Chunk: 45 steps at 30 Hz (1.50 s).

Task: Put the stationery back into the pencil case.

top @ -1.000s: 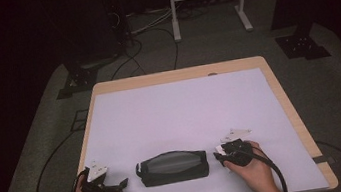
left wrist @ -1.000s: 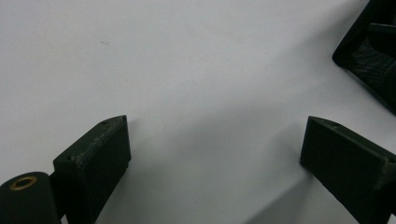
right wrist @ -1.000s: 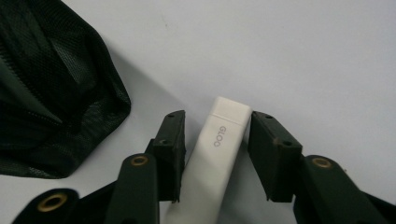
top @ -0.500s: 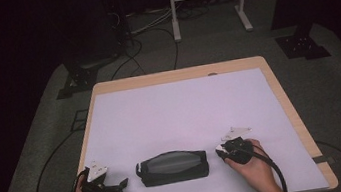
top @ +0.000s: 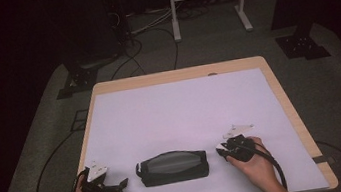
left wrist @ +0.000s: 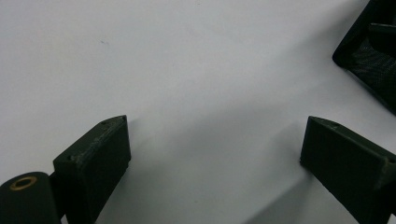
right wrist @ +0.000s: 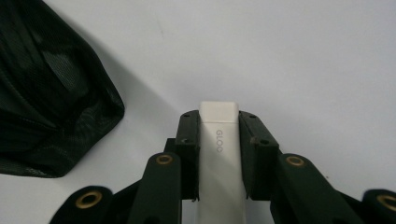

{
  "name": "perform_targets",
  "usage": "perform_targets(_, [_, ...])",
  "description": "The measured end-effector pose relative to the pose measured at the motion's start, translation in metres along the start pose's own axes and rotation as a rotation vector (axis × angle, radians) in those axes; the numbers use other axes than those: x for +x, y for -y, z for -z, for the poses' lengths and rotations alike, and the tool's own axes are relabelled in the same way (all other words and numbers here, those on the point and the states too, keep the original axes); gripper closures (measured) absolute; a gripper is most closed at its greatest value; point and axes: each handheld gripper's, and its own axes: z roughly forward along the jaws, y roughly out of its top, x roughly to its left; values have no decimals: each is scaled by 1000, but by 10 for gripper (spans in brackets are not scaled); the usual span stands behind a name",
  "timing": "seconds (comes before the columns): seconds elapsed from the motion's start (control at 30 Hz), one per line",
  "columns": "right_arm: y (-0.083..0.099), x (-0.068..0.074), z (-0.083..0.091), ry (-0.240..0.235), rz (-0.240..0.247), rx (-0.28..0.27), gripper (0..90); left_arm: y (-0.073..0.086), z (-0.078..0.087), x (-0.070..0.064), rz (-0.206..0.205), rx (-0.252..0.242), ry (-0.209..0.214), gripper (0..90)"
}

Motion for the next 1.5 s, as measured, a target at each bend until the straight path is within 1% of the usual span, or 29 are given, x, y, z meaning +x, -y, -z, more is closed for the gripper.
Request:
perform_targets(0.23, [-1, -6, 8, -28, -24, -24, 706, 0, 0, 0, 1, 1, 0, 76])
perform_targets(0.37, [-3, -8, 13, -40, -17, -46, 705, 0, 0, 0, 0, 1, 0, 76])
perform_targets(0.4, [-3, -8, 14, -48, -11, -54, 705, 0, 0, 0, 0, 1, 0, 76])
perform_targets(0.47, [-4, -9, 17, -59, -15, -63, 705, 0, 0, 0, 0, 1, 0, 76])
perform_targets(0.67, [-7, -12, 25, -99, 10, -103, 706, 0, 0, 0, 0, 1, 0, 76])
perform_targets(0.93, [-14, -17, 40, -146, 28, -159, 705, 0, 0, 0, 1, 1, 0, 76])
perform_targets(0.97, [-15, -18, 41, -147, 33, -163, 705, 0, 0, 0, 1, 1, 0, 76])
perform_targets(1.07, [-18, -19, 46, -170, 46, -185, 705, 0, 0, 0, 2, 0, 0, 76])
perform_targets(1.17, [-22, -18, 51, -196, 73, -204, 705, 0, 0, 0, 1, 1, 1, 76])
perform_targets(1.3, [-28, -12, 56, -245, 108, -232, 705, 0, 0, 0, 0, 2, 1, 76])
perform_targets(1.5, [-39, -2, 60, -301, 163, -257, 706, 0, 0, 0, 1, 1, 1, 76])
